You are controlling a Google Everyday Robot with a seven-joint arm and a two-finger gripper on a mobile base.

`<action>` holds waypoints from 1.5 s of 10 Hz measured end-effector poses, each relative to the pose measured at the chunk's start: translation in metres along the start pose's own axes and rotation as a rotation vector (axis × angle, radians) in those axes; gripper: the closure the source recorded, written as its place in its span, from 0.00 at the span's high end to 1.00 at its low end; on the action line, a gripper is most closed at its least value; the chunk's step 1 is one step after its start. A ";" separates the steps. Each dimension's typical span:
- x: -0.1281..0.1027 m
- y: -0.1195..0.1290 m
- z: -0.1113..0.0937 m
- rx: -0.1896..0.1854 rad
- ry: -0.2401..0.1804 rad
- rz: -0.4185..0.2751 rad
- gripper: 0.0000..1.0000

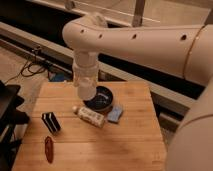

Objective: Place the ceramic cup over the eraser

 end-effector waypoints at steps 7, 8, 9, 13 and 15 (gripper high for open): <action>-0.008 0.104 0.031 -0.143 0.124 -0.206 0.00; -0.008 0.114 0.035 -0.159 0.139 -0.229 0.00; -0.007 0.126 0.043 -0.173 0.159 -0.253 0.00; 0.002 0.138 0.071 -0.192 0.250 -0.303 0.00; 0.009 0.139 0.079 -0.189 0.295 -0.314 0.00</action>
